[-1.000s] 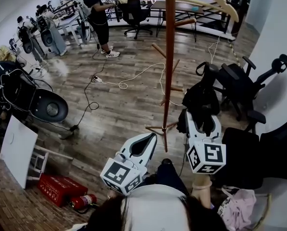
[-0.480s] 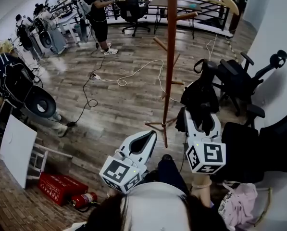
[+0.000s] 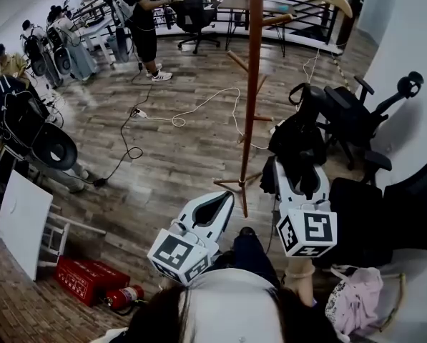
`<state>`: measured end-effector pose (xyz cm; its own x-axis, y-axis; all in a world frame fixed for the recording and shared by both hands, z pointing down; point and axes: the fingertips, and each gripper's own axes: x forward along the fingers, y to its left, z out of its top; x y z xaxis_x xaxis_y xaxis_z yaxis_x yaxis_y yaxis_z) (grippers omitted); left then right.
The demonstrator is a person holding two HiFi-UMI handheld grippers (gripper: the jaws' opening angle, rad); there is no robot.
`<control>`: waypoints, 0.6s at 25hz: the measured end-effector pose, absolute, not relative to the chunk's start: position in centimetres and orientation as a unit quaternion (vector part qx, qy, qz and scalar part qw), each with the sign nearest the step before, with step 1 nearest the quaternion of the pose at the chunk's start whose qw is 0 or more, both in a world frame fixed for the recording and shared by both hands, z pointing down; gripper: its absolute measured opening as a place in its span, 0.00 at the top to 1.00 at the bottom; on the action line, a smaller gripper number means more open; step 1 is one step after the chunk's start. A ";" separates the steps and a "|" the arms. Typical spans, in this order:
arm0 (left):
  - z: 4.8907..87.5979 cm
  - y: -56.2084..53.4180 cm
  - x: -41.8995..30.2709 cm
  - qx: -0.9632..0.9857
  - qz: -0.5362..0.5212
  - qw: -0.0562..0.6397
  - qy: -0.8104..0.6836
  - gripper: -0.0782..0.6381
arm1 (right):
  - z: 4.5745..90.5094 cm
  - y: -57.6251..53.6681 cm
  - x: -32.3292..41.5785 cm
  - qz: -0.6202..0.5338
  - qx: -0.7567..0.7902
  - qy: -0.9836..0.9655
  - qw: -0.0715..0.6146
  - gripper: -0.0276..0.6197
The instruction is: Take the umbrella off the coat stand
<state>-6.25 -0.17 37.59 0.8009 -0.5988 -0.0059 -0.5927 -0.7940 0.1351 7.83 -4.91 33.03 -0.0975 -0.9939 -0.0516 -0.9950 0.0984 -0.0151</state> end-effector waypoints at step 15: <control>38.1 0.4 -6.3 0.944 -0.028 0.070 -0.320 0.88 | 33.2 -3.9 7.6 0.013 -0.665 0.746 0.027 0.57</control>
